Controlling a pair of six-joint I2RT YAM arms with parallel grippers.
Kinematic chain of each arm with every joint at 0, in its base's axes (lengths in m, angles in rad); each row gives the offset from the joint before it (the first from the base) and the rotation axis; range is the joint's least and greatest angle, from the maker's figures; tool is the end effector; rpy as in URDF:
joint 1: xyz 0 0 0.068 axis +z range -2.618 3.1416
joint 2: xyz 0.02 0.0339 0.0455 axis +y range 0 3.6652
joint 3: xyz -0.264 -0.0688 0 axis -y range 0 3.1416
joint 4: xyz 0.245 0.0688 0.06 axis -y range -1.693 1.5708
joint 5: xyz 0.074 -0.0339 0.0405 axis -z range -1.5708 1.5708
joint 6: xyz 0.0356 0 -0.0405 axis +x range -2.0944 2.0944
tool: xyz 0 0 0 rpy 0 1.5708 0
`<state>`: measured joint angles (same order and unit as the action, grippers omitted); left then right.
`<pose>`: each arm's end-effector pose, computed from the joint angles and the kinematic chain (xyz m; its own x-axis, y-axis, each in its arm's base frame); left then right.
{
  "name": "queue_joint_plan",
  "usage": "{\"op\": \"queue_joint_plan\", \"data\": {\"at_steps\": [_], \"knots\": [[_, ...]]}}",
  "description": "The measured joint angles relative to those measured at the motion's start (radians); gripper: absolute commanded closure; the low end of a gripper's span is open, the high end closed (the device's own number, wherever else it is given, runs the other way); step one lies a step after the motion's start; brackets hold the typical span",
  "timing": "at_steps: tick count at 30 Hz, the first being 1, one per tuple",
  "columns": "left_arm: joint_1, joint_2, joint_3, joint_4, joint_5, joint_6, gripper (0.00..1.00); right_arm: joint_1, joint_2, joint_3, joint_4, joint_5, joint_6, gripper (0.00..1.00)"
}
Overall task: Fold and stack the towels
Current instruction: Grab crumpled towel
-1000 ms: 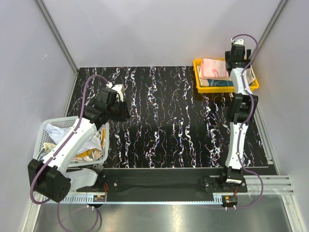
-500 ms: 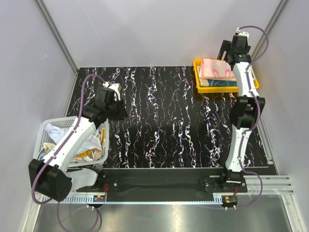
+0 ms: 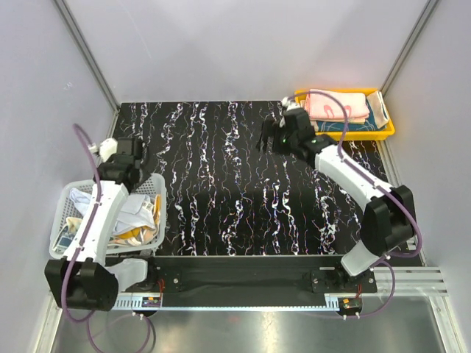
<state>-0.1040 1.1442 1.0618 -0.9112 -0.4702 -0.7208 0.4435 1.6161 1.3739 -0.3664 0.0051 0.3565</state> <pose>0.2181 -0.0065 0.3049 -0.5250 -0.5368 -0.6605 -0.6653 0.7428 -0.0749 0.3380 0.1604 0.3141 -0.6324 0.0860 -0.7699 -0.2184 0.9338 0.2836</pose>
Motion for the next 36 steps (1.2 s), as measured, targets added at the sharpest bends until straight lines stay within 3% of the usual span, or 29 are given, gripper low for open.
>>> {"op": "queue_joint_plan", "data": {"at_steps": [4,10,17,25,28,29,30,36], "knots": [[0.165,-0.015,-0.044,-0.043,-0.103,-0.078,0.34,0.064,-0.010,-0.124,0.001,-0.033,0.040,0.00],[0.395,0.043,-0.075,-0.024,-0.111,-0.101,0.33,0.100,-0.014,-0.144,0.009,-0.069,0.057,0.00],[0.476,0.194,-0.075,0.037,-0.053,-0.096,0.36,0.102,-0.016,-0.144,0.020,-0.076,0.064,0.00],[0.518,0.225,-0.076,0.070,-0.016,-0.089,0.60,0.102,-0.016,-0.144,0.024,-0.075,0.064,0.00],[0.520,0.228,-0.085,0.082,0.002,-0.089,0.80,0.102,-0.016,-0.144,0.024,-0.075,0.064,0.00],[0.520,0.228,-0.089,0.084,0.010,-0.087,0.95,0.102,-0.016,-0.144,0.024,-0.075,0.064,0.00],[0.520,0.228,-0.091,0.084,0.017,-0.088,1.00,0.102,-0.016,-0.144,0.024,-0.075,0.064,0.00],[0.516,0.187,-0.084,0.080,0.086,-0.060,1.00,0.102,-0.022,-0.144,0.024,-0.075,0.063,0.00]]}}
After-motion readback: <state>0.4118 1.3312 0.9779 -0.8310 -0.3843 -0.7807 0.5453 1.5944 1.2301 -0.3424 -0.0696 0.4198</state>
